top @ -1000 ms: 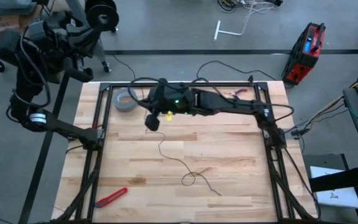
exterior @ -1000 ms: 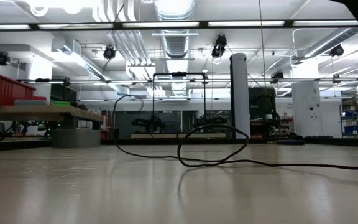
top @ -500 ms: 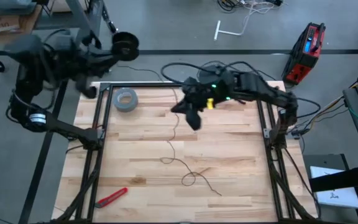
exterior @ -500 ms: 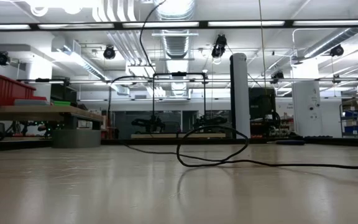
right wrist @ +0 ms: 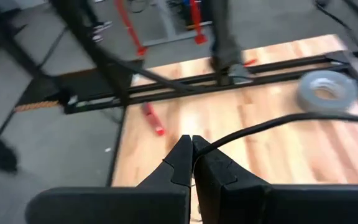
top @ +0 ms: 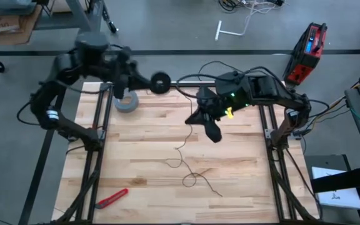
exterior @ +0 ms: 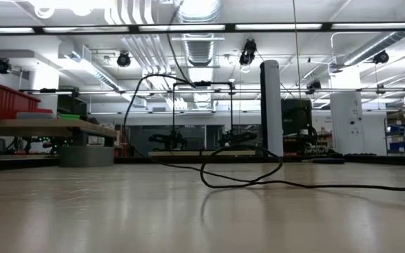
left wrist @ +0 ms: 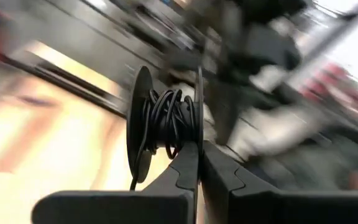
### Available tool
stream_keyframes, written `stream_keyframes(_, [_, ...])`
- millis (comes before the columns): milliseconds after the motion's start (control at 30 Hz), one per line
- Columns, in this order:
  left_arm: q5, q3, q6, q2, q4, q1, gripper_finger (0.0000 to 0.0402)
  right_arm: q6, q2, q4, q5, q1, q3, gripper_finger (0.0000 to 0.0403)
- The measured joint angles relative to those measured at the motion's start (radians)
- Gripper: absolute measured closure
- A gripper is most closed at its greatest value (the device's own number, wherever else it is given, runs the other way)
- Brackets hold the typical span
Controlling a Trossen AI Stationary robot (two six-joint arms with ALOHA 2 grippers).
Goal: Coil cords
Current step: Coil the black wire on the black spool
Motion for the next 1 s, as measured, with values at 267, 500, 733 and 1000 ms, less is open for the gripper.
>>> stream_keyframes(267, [0.579,-0.006,0.099,0.168,0.027,0.090,0.0402,-0.001,-0.032,0.002,-0.184,0.011,0.000,0.0403])
stream_keyframes(500, [0.930,-0.007,0.224,0.319,0.101,0.129,0.0402,0.043,-0.075,0.102,-0.410,0.018,0.000,0.0403])
stream_keyframes(733, [1.030,-0.006,0.327,0.431,0.219,0.128,0.0402,0.093,-0.101,0.164,-0.469,0.026,0.000,0.0403])
stream_keyframes(1000, [1.037,-0.005,0.371,0.452,0.387,0.126,0.0402,0.142,-0.088,0.194,-0.527,0.069,0.000,0.0403])
